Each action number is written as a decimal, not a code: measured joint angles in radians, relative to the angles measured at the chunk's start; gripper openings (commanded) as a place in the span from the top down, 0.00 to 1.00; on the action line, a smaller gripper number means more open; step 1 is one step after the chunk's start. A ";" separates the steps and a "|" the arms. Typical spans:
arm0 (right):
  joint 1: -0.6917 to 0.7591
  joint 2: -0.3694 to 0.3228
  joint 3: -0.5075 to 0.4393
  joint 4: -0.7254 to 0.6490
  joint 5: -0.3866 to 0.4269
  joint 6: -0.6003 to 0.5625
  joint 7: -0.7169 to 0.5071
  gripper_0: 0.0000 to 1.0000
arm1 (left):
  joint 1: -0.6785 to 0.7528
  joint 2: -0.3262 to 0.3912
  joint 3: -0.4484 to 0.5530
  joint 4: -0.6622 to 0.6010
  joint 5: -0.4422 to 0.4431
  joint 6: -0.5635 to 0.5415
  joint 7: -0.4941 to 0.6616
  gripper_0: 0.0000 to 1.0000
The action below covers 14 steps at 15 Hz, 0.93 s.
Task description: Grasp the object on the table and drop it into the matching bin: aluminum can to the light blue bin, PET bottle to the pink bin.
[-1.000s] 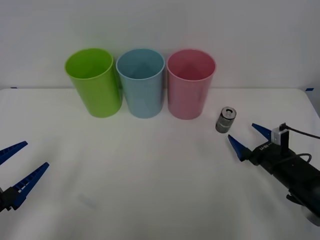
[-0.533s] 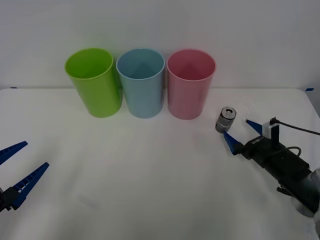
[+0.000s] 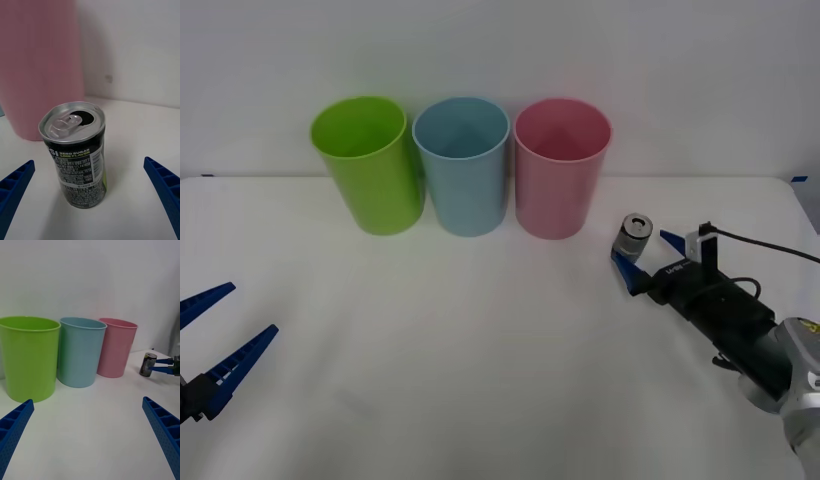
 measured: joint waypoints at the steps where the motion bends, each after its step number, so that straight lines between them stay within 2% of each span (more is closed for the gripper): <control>1: -0.020 0.000 0.001 0.026 0.000 0.002 0.003 0.00 | 0.000 0.000 0.000 0.000 0.000 0.000 0.000 0.00; 4: -0.069 0.002 0.008 0.082 0.000 0.020 0.011 0.00 | 0.000 0.000 0.000 0.000 0.000 0.000 0.000 0.00; 12: -0.078 0.004 0.032 0.083 -0.011 0.045 0.014 0.00 | 0.000 0.000 0.000 0.000 0.000 0.000 0.000 0.00; 13: -0.078 0.005 0.033 0.083 -0.014 0.045 0.014 0.32 | 0.000 0.000 0.000 0.000 0.000 0.000 0.000 0.00; 14: -0.078 0.005 0.035 0.083 -0.016 0.045 0.016 1.00 | 0.000 0.000 0.000 0.000 0.000 0.000 0.000 0.00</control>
